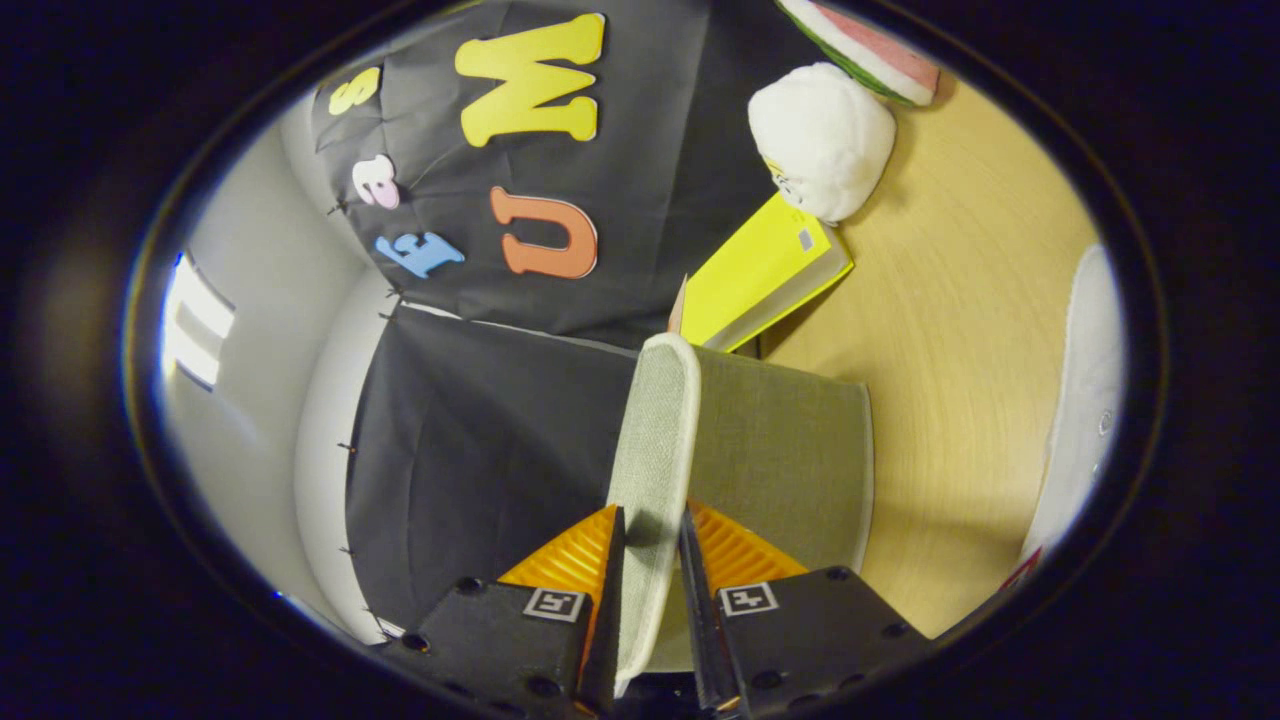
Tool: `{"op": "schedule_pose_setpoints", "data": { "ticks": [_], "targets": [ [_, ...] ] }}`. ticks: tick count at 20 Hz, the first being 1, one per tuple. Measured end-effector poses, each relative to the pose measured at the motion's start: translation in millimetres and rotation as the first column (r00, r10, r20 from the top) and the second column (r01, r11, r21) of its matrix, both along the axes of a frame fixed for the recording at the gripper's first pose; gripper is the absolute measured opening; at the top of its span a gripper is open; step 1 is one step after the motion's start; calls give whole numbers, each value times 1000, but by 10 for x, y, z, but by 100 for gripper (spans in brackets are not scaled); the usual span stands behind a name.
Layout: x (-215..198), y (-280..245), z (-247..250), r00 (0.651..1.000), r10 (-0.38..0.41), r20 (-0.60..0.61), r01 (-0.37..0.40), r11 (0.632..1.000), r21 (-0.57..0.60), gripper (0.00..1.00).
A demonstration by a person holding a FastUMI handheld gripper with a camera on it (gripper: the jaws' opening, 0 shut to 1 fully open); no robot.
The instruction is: Open the storage box then place both shoes into the box .Put the left shoe in first, then the right shoe, with the right side of both shoes facing outward in a uniform manner.
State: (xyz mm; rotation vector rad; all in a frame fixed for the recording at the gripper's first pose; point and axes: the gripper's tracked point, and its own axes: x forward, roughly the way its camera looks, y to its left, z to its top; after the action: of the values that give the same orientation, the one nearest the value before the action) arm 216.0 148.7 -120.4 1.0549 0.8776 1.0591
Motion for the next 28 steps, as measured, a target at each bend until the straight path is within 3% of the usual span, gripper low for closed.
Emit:
{"op": "schedule_pose_setpoints", "data": {
  "ticks": [4,9,16,22,28],
  "targets": [
    [-159,-29,291,999,-4,44,6,999,-47,14],
    [-307,58,722,995,-4,101,16,993,-115,7],
    [-401,370,1258,990,-22,136,49,980,-194,7],
    [-590,972,1648,981,-1,195,55,960,-273,7],
    [-751,1563,1777,974,21,225,37,967,-253,10]
  ]
}}
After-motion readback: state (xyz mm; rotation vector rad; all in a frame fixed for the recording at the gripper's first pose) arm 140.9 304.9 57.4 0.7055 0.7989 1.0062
